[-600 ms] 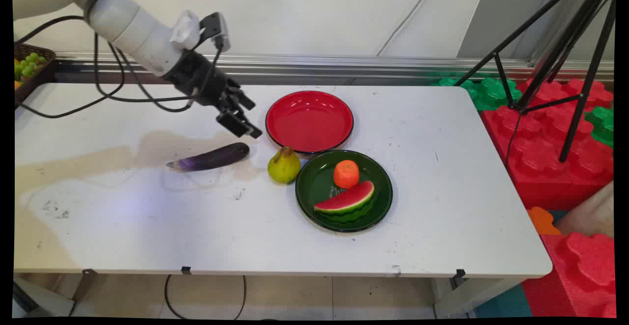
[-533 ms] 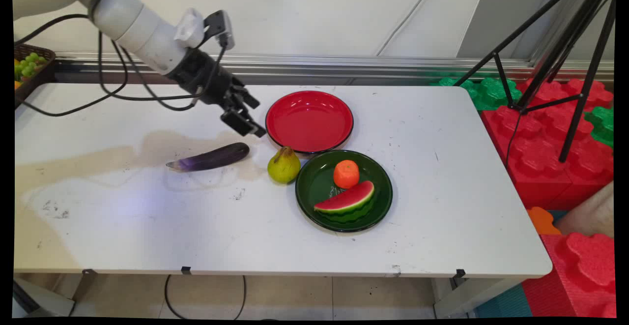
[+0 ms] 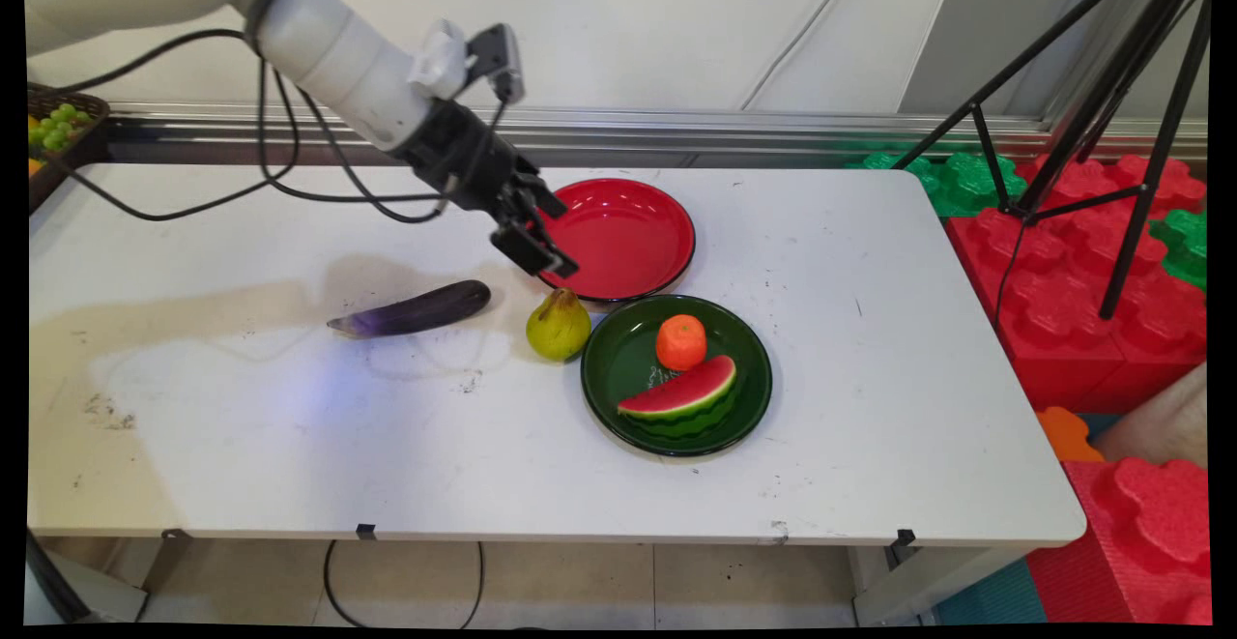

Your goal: Pick up the mandarin from the green plate

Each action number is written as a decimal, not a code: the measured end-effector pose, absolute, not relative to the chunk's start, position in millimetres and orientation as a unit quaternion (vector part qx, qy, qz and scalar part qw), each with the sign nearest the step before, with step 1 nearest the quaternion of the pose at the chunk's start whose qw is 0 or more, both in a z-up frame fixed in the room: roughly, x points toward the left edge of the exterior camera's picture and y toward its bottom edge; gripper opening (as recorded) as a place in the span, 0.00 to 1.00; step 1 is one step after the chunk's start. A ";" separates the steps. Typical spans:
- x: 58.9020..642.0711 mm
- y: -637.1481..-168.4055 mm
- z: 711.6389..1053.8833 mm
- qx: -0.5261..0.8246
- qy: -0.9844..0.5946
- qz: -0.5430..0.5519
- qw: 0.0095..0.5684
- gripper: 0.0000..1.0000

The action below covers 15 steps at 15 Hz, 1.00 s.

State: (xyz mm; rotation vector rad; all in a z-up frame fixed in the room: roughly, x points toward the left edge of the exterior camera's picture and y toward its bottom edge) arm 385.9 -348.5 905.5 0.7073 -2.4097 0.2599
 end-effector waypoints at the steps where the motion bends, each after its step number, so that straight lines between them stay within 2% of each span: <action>1: 379.2 -351.4 902.1 0.262 -0.911 0.097 0.304 1.00; 15: 297.7 -384.9 825.6 0.237 -0.927 0.065 0.284 1.00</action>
